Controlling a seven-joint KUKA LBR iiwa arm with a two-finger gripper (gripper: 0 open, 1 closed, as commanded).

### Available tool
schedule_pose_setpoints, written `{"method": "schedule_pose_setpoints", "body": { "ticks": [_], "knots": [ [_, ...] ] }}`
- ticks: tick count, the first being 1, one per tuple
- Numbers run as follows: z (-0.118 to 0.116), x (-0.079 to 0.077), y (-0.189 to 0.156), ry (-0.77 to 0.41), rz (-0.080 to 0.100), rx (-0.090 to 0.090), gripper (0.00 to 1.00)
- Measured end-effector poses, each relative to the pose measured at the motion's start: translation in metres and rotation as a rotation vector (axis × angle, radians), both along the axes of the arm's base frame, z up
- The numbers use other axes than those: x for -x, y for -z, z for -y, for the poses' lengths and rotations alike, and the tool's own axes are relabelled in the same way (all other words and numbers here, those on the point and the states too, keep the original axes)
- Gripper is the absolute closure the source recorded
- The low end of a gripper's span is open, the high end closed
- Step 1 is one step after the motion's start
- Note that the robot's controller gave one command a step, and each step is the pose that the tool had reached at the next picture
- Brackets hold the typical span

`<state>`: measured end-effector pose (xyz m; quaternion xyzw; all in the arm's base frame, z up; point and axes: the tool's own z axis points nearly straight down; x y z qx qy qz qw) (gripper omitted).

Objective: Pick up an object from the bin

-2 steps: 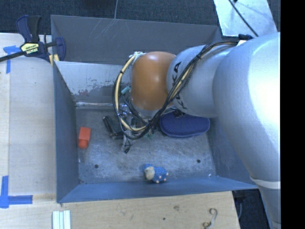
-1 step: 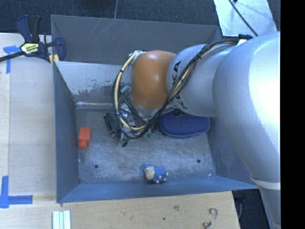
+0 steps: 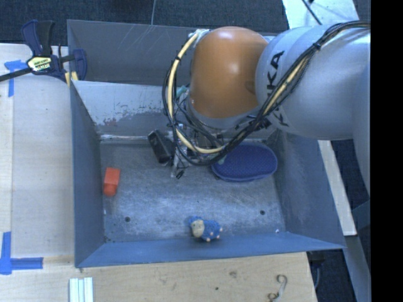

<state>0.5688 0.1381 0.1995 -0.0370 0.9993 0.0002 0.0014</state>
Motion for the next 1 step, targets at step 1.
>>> {"method": "schedule_pose_setpoints", "body": {
  "ticks": [1],
  "knots": [
    [0.019, 0.0556, -0.0803, -0.337, -0.003, 0.001, 1.0]
  ]
}}
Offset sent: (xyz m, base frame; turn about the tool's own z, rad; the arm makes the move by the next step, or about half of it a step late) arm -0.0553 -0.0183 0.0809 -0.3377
